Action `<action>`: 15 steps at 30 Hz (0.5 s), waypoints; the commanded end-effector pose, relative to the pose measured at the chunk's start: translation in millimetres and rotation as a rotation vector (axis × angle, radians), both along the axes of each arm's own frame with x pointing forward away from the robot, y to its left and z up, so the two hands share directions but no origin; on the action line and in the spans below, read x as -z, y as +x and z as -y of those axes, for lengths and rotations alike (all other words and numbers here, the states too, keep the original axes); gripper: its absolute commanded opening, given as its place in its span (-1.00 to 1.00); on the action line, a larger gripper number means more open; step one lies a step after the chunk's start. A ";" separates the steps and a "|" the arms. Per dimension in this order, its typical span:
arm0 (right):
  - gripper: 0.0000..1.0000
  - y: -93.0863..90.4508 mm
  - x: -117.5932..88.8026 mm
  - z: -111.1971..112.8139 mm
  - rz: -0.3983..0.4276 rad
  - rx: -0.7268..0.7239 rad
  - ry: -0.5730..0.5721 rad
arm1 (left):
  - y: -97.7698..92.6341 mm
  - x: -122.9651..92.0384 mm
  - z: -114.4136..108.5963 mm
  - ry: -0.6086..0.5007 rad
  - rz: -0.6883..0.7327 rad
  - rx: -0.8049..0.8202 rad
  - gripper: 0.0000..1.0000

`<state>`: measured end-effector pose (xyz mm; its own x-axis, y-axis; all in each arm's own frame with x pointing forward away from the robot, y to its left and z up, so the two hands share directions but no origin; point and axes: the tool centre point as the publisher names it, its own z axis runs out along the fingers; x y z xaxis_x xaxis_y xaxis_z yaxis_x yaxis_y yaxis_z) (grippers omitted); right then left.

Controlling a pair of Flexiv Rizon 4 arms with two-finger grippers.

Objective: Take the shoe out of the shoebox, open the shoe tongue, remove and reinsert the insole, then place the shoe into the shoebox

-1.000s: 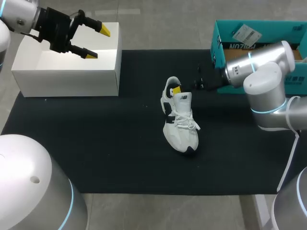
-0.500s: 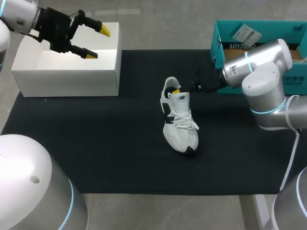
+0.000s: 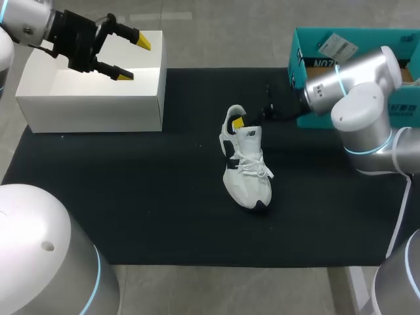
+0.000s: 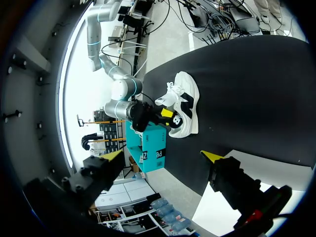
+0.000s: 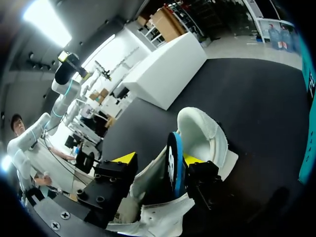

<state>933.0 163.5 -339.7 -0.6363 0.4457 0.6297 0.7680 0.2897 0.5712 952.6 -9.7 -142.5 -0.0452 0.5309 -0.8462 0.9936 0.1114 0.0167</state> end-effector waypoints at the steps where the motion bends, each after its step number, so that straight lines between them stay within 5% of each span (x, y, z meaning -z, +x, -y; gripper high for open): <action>1: 1.00 1.4 -7.1 -0.9 -0.003 -0.008 -0.020 | 0.9 -0.3 0.1 0.003 -0.001 0.002 1.00; 8: 1.00 4.3 -8.3 -3.3 -0.009 -0.018 -0.030 | 0.9 -0.3 0.1 0.003 -0.001 0.002 1.00; 15: 1.00 1.7 -36.5 -0.5 0.009 -0.001 -0.073 | 0.9 -0.3 0.1 0.003 -0.001 0.002 1.00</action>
